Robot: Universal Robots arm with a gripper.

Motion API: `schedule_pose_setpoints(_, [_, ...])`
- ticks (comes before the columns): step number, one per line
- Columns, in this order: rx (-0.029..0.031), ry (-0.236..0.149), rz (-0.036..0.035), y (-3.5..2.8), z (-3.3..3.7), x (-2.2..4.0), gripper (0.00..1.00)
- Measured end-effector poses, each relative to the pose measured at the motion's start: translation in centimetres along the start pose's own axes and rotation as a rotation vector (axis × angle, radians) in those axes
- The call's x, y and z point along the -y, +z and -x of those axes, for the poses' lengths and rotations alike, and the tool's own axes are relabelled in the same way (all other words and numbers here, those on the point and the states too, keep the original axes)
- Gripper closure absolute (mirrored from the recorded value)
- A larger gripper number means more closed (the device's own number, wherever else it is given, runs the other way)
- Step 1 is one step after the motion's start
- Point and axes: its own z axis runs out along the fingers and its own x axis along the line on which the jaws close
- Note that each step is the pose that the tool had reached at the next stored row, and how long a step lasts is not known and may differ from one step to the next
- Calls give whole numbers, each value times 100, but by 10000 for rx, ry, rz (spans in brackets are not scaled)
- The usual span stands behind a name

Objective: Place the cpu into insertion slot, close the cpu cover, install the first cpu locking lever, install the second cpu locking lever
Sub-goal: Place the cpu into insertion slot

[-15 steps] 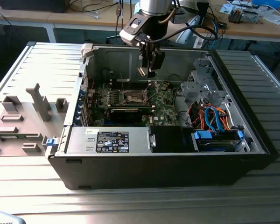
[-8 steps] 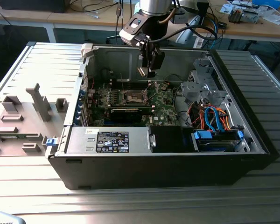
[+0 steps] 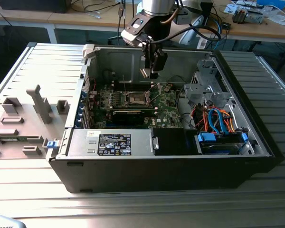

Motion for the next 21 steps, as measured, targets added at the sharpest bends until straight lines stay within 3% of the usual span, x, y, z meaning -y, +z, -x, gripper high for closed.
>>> schedule_pose_setpoints(21, [9, 308, -8, 0, 0, 0, 46])
